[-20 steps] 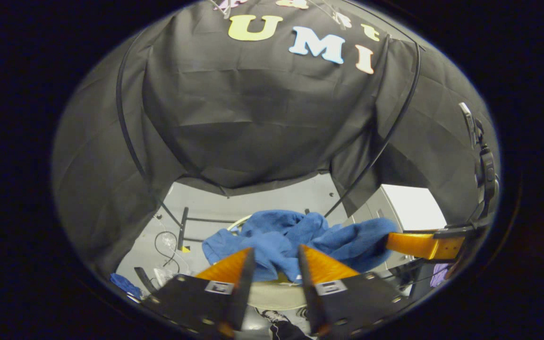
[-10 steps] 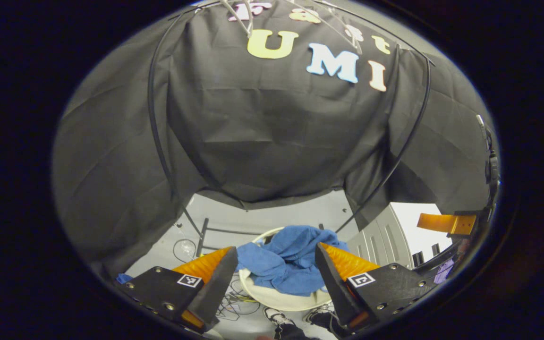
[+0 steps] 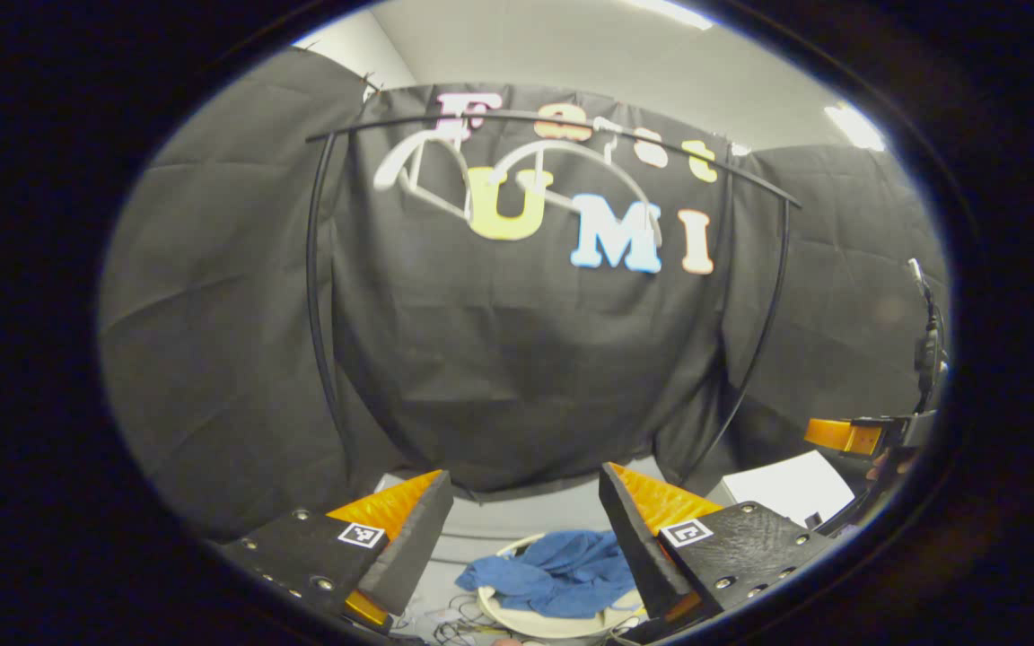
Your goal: Grasp the clothes on the hanger with both hands and then place them into the laundry hamper below.
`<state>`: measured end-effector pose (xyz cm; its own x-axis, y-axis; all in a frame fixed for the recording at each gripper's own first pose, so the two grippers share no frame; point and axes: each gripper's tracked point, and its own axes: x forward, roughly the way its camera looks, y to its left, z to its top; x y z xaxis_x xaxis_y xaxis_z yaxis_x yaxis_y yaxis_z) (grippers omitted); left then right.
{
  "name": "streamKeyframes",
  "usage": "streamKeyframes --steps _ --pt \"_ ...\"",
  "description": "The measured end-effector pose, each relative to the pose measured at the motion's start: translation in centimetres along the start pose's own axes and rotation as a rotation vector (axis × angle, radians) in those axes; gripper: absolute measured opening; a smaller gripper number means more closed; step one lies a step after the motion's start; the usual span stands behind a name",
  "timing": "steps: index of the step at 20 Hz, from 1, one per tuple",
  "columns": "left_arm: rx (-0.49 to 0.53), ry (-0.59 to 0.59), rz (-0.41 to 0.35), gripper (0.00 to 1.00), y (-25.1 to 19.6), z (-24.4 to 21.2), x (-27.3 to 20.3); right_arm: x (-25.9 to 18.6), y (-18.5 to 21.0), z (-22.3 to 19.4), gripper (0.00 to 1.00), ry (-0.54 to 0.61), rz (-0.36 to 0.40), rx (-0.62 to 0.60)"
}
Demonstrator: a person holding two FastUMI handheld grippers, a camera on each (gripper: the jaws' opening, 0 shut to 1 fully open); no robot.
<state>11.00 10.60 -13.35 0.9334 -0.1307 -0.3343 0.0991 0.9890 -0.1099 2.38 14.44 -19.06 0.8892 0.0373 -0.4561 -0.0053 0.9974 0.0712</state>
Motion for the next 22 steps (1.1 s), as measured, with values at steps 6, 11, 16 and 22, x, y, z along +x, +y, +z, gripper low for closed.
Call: streamKeyframes --steps 6,11,16,22 --pt "-0.016 -0.228 -0.009 0.99 -0.4 12.9 -3.2 -3.5 0.0 10.7 0.96 -0.260 0.002 0.009" --pt "-0.044 -0.339 -0.013 0.99 0.3 20.9 -5.5 -6.4 -1.0 17.4 0.92 -0.426 -0.026 -0.048" --pt "-0.057 -0.374 0.030 0.99 1.1 23.1 -7.2 -8.9 -2.0 20.5 0.95 -0.496 -0.039 -0.099" --pt "-0.021 -0.409 0.090 0.99 1.0 23.9 -9.5 -8.6 -7.2 21.9 0.95 -0.509 -0.042 -0.058"
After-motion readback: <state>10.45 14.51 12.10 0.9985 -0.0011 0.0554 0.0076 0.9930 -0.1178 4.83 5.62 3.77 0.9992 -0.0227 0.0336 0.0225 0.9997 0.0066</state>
